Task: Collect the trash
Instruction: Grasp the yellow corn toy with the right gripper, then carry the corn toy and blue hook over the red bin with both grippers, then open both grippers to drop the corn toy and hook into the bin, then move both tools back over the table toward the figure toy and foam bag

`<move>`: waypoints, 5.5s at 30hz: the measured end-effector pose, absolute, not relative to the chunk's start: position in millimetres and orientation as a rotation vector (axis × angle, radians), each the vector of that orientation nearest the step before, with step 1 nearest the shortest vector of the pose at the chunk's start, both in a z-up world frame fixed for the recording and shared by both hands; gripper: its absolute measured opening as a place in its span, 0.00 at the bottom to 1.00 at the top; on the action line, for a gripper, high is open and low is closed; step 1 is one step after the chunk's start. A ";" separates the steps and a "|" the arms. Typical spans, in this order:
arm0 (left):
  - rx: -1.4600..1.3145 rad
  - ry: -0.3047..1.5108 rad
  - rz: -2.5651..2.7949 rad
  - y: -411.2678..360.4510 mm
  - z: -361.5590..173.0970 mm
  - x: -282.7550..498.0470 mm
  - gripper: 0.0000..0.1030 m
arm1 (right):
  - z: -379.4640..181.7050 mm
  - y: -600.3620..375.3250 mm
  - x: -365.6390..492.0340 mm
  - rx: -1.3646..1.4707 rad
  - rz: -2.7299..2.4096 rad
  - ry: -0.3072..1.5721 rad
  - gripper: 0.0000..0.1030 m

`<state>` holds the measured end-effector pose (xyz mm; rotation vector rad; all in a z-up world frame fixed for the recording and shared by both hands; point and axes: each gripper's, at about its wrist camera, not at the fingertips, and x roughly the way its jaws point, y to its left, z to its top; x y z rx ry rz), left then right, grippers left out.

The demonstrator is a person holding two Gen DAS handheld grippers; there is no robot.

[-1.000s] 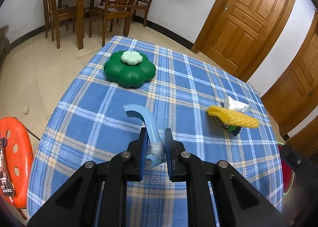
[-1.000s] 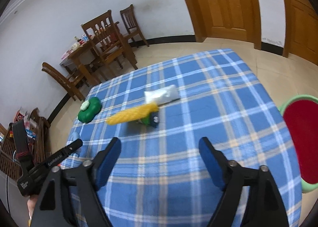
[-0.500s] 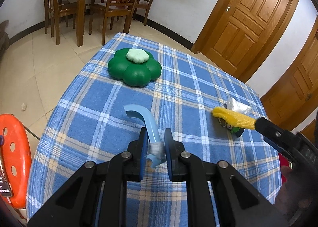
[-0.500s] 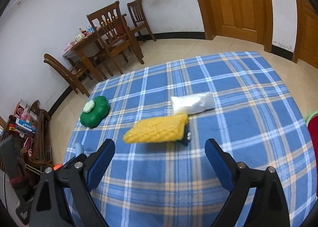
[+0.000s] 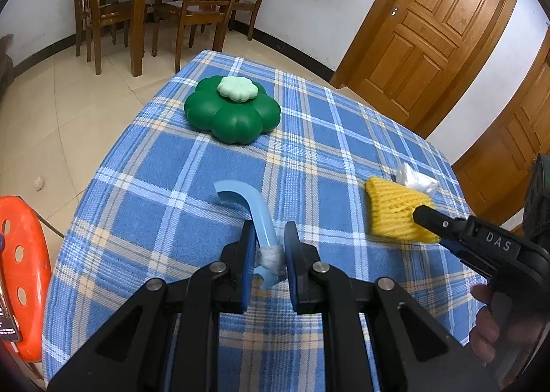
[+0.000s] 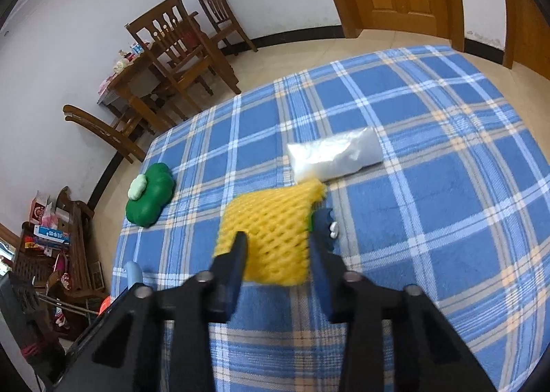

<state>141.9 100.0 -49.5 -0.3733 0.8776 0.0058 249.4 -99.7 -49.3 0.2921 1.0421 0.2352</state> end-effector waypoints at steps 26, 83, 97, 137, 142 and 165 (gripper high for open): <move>-0.342 0.849 -0.082 63.6 -22.4 115.1 0.15 | -5.0 -132.4 177.4 0.259 0.287 0.891 0.12; -0.166 0.908 -0.466 -123.1 11.0 102.5 0.15 | 25.4 -369.9 65.3 0.462 -0.132 0.668 0.12; -0.064 0.923 -0.595 -190.1 12.4 116.0 0.15 | -2.5 -418.0 64.7 0.506 -0.269 0.717 0.15; 0.170 1.000 -0.851 -347.6 -23.8 116.5 0.37 | -5.4 -466.2 34.2 0.585 -0.380 0.680 0.37; 0.162 0.986 -0.815 -337.5 -19.0 115.7 0.48 | -3.5 -464.7 33.6 0.584 -0.368 0.674 0.42; 0.041 0.947 -0.495 -221.4 -7.0 142.4 0.62 | 7.8 -425.7 46.1 0.563 -0.268 0.670 0.79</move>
